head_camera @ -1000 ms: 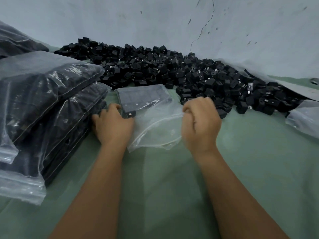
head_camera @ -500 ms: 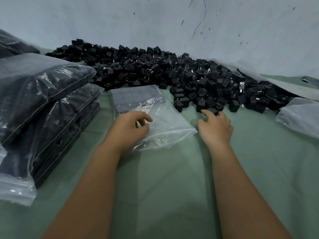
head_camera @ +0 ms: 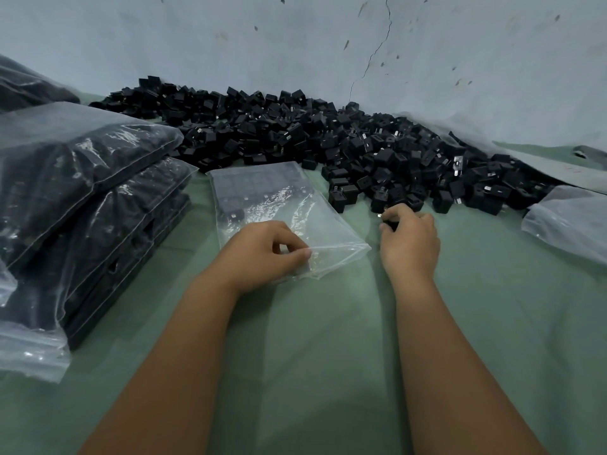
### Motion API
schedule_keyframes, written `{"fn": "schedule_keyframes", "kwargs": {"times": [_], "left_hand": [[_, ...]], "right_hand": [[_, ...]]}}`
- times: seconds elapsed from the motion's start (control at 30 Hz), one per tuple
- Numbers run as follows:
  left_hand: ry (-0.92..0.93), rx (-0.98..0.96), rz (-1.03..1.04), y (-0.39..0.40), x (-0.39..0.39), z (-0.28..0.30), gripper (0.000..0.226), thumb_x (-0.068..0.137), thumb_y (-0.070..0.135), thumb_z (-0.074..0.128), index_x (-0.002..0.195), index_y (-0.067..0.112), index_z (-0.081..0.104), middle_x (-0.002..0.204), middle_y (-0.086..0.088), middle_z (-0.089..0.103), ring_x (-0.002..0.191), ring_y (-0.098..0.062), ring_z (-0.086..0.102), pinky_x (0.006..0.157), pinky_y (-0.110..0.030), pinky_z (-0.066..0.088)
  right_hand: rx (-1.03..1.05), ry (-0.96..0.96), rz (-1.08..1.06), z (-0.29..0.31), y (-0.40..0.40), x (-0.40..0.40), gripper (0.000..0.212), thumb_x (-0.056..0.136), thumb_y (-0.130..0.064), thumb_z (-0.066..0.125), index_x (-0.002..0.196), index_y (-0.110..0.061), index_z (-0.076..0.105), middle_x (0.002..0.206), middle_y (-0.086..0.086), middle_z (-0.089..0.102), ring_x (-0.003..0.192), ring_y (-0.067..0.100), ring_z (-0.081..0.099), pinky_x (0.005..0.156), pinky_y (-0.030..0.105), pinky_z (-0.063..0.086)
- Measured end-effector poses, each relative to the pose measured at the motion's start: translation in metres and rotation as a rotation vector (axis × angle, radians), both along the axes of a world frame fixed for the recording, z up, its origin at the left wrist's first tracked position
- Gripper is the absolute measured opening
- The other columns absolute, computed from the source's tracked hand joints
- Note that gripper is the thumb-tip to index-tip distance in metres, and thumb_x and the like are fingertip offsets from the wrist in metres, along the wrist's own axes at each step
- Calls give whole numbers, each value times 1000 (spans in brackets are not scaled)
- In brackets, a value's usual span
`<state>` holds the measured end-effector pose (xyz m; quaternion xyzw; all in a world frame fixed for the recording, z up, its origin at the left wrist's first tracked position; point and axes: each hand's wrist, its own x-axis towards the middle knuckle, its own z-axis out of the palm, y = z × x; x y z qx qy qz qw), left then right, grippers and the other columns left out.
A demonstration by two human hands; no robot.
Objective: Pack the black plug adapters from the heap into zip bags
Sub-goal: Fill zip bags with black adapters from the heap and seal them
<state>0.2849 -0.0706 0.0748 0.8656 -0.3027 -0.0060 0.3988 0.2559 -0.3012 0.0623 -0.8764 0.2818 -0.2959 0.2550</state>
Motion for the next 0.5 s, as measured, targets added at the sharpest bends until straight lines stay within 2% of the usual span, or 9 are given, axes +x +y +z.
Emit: {"fn": "schedule_keyframes", "kwargs": {"times": [0.13, 0.23, 0.37, 0.43, 0.5], "left_hand": [[55, -32, 2, 0, -1, -1, 5, 84, 30, 75, 85, 33, 77, 89, 11, 65, 72, -18, 57, 68, -28, 47], [103, -78, 25, 0, 0, -2, 9, 82, 25, 76, 83, 34, 77, 87, 11, 66, 63, -11, 50, 62, -20, 43], [163, -171, 50, 1, -1, 0, 12, 84, 18, 73, 82, 30, 77, 63, 16, 63, 51, 0, 48, 50, -10, 38], [177, -206, 61, 1, -1, 1, 11, 85, 17, 72, 82, 26, 76, 55, 11, 61, 46, 0, 49, 47, -10, 37], [182, -236, 70, 2, -1, 3, 11, 86, 17, 71, 78, 24, 75, 56, 1, 61, 48, -4, 48, 50, -15, 39]], "right_hand": [[21, -35, -36, 0, -1, -1, 12, 90, -24, 56, 93, -33, 62, 103, -2, 46, 88, 29, 56, 74, 32, 47], [63, -206, -7, 8, 5, -2, 13, 88, -21, 54, 90, -32, 61, 100, -6, 45, 81, 23, 59, 67, 31, 47], [-19, -500, 161, 20, 35, -1, 17, 88, -16, 54, 104, -20, 58, 110, -2, 52, 82, 14, 57, 68, 37, 51], [-66, -596, 311, 26, 59, -2, 25, 87, -14, 54, 111, -14, 56, 114, 2, 53, 88, 17, 59, 71, 37, 51], [-195, -669, 468, 29, 84, -6, 28, 83, -12, 54, 112, -11, 53, 111, 6, 54, 89, 20, 58, 72, 31, 50]]}}
